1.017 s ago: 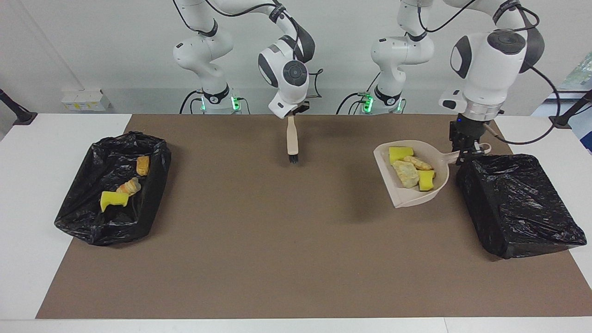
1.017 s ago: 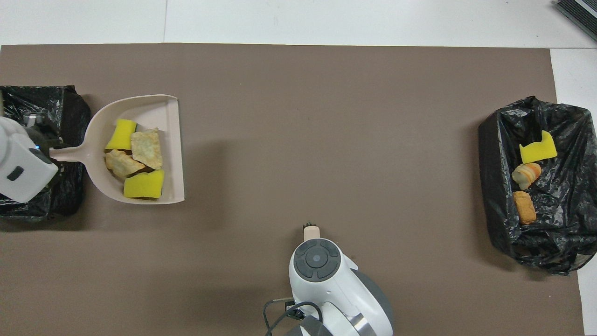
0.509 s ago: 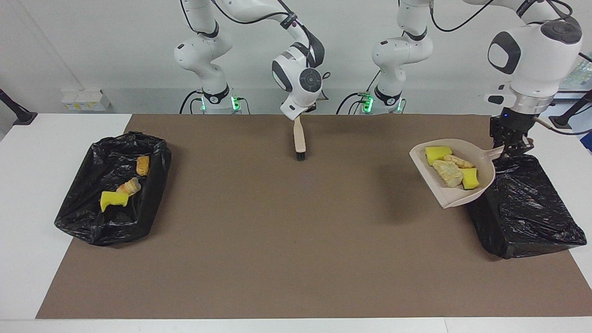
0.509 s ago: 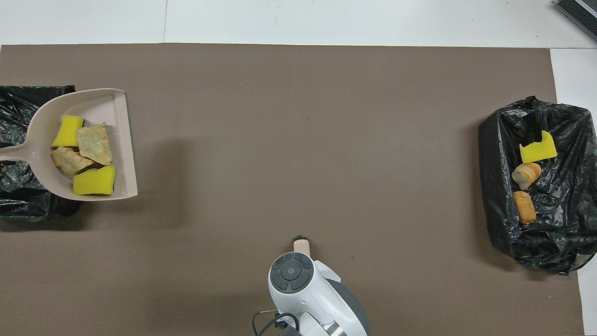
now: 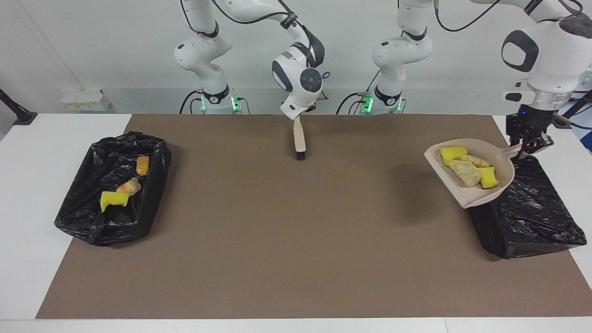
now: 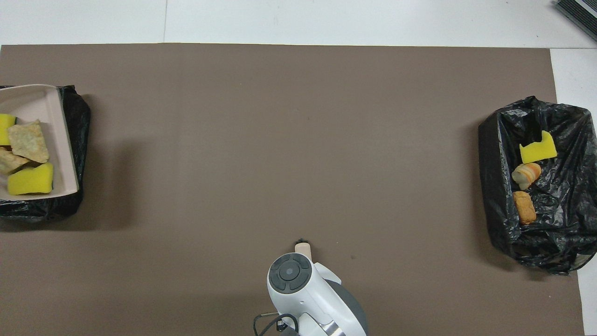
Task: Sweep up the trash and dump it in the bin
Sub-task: 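Tip the dustpan over the bag with the left gripper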
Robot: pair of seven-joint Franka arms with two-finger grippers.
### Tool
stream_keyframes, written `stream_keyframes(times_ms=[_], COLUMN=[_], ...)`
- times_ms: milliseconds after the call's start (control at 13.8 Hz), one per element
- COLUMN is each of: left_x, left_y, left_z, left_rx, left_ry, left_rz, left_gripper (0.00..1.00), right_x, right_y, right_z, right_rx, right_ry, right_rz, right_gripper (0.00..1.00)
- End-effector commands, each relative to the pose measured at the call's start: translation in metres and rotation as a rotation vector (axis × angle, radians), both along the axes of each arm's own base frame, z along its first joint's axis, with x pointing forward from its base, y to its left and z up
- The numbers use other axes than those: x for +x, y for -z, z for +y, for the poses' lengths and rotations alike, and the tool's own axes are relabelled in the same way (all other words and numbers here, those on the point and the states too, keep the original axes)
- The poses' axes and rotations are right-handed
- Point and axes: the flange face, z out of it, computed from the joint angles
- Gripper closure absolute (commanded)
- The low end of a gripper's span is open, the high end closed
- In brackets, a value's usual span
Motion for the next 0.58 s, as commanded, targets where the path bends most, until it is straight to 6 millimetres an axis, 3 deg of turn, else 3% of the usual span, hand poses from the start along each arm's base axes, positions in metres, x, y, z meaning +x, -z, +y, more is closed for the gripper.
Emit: stream_keyframes(times_ms=[0,218,509], left_x=[0.026,0.029,0.042], left_y=[0.017,0.035,0.05], left_z=[0.045,0.085,0.102], left_rx=[0.064,0.169,0.275], left_ry=[0.026,0.056,0.109], left_rz=[0.033,0.077,0.095], left_gripper=[1.0,1.0,1.0], right_x=[-0.002,0.001,-0.009], right_y=[-0.006,-0.007,-0.008], right_z=[0.001,0.008,0.018], right_rx=[0.005,0.038,0.062], right_ry=[0.029,0.057,0.041], right_rz=[0.004,-0.007,-0.031], right_gripper=[1.0,1.0,1.0])
